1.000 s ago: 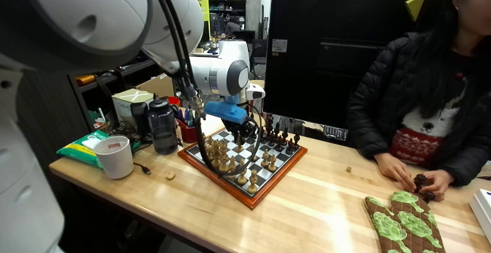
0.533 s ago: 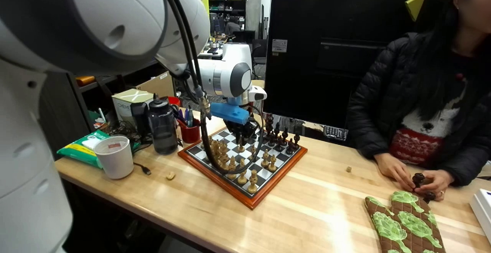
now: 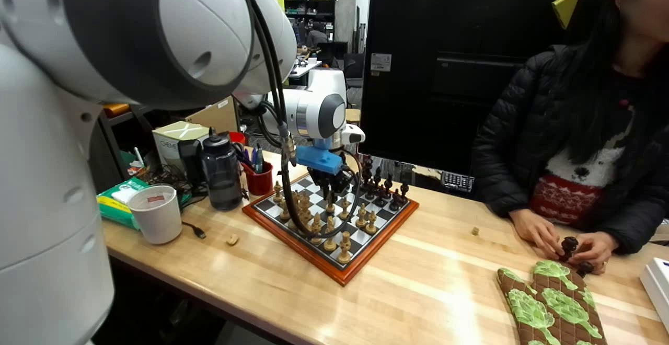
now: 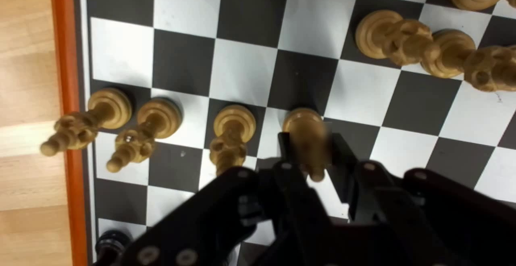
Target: Move the pawn on e2 to e4
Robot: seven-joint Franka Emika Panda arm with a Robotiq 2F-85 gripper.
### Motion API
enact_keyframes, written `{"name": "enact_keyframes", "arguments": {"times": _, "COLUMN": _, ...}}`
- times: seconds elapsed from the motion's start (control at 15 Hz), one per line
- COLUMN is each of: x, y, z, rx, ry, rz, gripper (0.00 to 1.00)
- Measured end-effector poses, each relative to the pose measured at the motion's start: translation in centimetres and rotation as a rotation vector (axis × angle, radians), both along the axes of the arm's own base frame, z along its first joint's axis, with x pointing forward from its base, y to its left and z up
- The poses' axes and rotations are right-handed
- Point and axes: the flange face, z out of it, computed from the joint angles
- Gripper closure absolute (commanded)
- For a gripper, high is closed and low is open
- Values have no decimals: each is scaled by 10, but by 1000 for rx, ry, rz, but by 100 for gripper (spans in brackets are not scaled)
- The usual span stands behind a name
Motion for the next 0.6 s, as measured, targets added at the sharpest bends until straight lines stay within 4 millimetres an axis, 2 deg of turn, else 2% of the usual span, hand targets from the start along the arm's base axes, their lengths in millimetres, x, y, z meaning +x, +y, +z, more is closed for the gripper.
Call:
{"name": "enact_keyframes", "arguments": {"times": 0.4, "x": 3, "y": 0, "z": 1, "rx": 0, "ry": -3, "rz": 1, "gripper": 6}}
{"name": "enact_keyframes", "arguments": {"times": 0.47, "x": 3, "y": 0, "z": 1, "rx": 0, "ry": -4, "rz": 1, "gripper": 2}}
{"name": "enact_keyframes", "arguments": {"times": 0.6, "x": 4, "y": 0, "z": 3, "rx": 0, "ry": -8, "rz": 1, "gripper": 0}}
